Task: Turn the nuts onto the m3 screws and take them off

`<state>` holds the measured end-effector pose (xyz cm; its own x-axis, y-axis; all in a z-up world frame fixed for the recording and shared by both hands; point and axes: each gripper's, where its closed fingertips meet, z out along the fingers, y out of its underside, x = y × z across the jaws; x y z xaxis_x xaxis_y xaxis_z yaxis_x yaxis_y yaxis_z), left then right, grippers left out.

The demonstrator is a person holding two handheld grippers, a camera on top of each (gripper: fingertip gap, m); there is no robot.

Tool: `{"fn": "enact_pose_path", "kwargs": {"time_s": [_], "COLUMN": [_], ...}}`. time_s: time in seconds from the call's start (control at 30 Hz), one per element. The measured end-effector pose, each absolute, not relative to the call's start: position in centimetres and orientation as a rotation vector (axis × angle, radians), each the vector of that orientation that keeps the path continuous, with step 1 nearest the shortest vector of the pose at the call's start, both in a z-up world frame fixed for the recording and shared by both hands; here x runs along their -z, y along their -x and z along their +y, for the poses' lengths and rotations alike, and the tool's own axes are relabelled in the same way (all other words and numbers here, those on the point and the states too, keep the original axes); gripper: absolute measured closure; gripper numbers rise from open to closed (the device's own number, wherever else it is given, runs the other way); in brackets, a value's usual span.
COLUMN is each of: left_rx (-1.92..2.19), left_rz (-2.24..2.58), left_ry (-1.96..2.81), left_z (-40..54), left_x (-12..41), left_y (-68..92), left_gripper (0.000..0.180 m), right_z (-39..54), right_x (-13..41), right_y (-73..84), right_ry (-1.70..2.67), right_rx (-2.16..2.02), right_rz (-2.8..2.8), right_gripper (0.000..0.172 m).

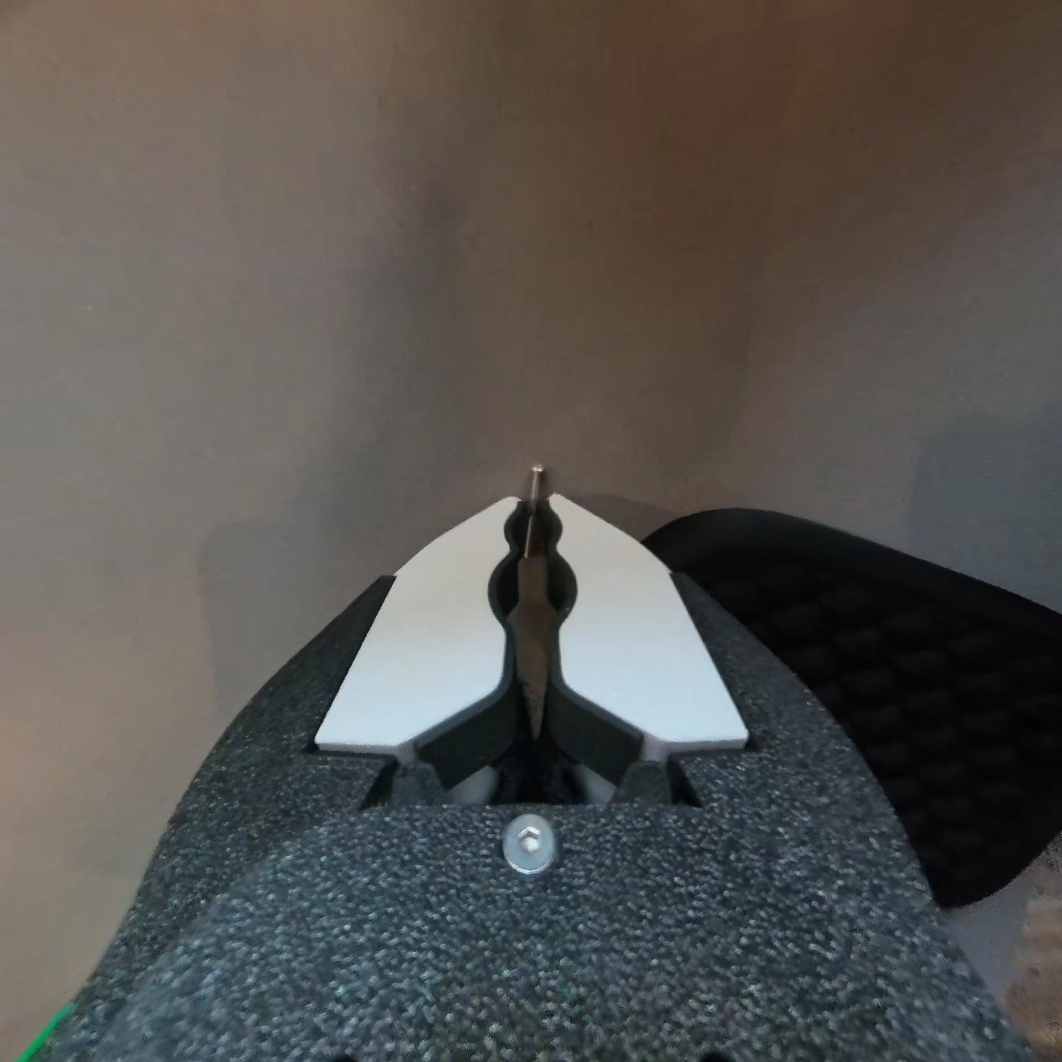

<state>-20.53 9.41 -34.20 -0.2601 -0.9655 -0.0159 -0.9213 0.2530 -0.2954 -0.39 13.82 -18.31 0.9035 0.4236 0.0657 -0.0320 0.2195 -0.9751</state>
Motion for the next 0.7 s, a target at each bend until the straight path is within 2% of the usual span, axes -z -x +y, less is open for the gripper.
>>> {"fn": "enact_pose_path", "kwargs": {"time_s": [0.23, 0.37, 0.43, 0.5, 0.57, 0.7], "left_rx": [0.492, 0.729, 0.764, 0.688, 0.544, 0.25], "left_rz": [2.138, 1.725, 1.516, 1.355, 1.276, 1.183], "left_ry": [1.743, 1.549, 1.452, 1.41, 1.458, 1.754], "left_z": [9.4, 10.0, 10.6, 11.6, 12.7, 14.9], "left_x": [32.0, 25.0, 20.8, 17.4, 15.7, 16.4], "left_y": [19.7, 18.7, 20.0, 22.8, 26.8, 36.5], "left_gripper": [0.17, 0.165, 0.154, 0.143, 0.144, 0.146], "right_z": [13.8, 13.8, 13.9, 13.9, 13.9, 13.9], "right_x": [18.4, 18.4, 18.4, 18.5, 18.5, 18.4], "right_y": [0.3, 0.3, 0.3, 0.3, 0.2, 0.0], "right_ry": [1.32, 1.32, 1.323, 1.325, 1.327, 1.325], "right_rx": [-0.322, -0.328, -0.325, -0.32, -0.315, -0.317], "right_rz": [-0.349, -0.345, -0.348, -0.351, -0.351, -0.339], "right_gripper": [0.133, 0.133, 0.133, 0.133, 0.133, 0.133]}}
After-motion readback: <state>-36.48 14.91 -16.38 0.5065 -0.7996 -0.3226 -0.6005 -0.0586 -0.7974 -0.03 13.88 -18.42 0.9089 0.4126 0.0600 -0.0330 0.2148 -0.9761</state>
